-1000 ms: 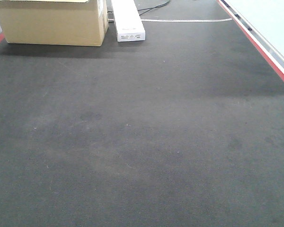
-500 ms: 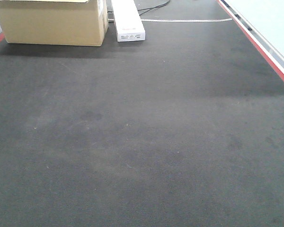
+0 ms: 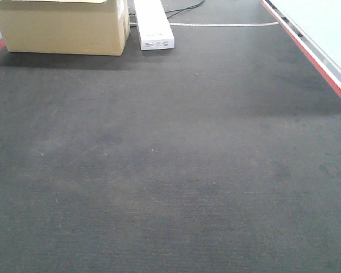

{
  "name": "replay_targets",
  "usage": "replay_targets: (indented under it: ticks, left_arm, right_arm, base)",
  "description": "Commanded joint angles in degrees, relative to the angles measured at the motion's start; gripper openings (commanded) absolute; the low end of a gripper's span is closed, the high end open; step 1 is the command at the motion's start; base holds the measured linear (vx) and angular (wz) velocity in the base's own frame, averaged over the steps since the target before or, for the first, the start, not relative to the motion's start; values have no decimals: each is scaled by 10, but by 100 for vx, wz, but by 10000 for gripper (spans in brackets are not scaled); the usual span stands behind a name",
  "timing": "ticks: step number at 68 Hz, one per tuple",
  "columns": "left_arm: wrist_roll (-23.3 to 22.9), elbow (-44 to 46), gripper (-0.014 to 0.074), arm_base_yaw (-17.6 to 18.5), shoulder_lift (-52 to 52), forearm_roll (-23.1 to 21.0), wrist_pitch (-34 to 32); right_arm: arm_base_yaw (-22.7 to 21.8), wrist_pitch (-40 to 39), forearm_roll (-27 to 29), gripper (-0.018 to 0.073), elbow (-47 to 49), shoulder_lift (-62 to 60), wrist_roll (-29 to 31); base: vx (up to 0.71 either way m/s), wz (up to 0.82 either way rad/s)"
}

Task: Move and align brake pads A on conveyor
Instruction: 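Hold both pads above the black conveyor belt, then lower the left gripper and release its brake pad onto the belt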

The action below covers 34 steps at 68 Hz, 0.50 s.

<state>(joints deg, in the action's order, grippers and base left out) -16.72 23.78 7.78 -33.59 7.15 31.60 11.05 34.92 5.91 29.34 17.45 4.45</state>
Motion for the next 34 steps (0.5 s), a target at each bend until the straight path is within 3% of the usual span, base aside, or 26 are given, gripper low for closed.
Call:
replay_targets:
  ticks: [1,34]
  left_arm:
    - [-24,35,7,1,-78,20,-57]
    - [-22,225,38,1,-425,18,-31]
  right_arm:
    - [-2,-56,-2,-7,18,6,0]
    - [-2,-56,-2,-7,18,6,0]
  base:
    - [0,0]
    - [0,0]
